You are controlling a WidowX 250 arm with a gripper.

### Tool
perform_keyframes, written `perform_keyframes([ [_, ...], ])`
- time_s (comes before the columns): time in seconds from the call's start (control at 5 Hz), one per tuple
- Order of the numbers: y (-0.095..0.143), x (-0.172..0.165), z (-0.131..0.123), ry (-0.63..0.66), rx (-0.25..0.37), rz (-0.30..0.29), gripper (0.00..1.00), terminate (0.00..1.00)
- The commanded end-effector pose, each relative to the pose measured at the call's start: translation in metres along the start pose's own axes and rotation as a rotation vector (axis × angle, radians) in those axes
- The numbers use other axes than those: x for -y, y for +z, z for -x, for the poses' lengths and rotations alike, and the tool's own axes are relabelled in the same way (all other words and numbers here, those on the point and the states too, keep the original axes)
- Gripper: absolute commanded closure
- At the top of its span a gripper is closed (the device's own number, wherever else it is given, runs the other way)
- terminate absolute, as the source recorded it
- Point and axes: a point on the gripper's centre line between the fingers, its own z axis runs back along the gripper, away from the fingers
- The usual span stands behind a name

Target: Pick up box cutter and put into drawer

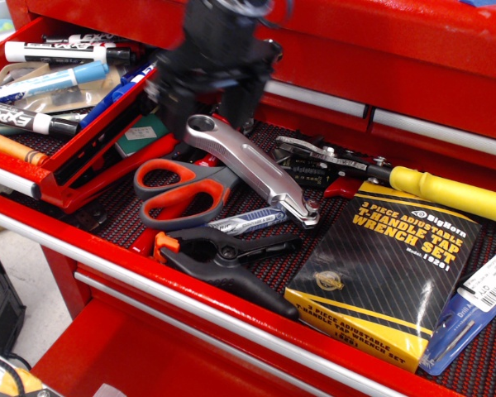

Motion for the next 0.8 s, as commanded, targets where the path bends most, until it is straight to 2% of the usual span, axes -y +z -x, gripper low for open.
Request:
perform_keyframes([
  [0.0,-0.001,0.028,0.005,0.046,0.051,0.136,0.0,0.0],
  [0.2,-0.001,0.035,0.013,0.01,0.039,0.177,0.0,0.0],
  [0.4,-0.018,0.042,0.015,-0.004,-0.007,0.191,0.0,0.0],
  [0.6,-0.026,0.047,0.015,-0.043,-0.049,0.143,0.0,0.0],
])
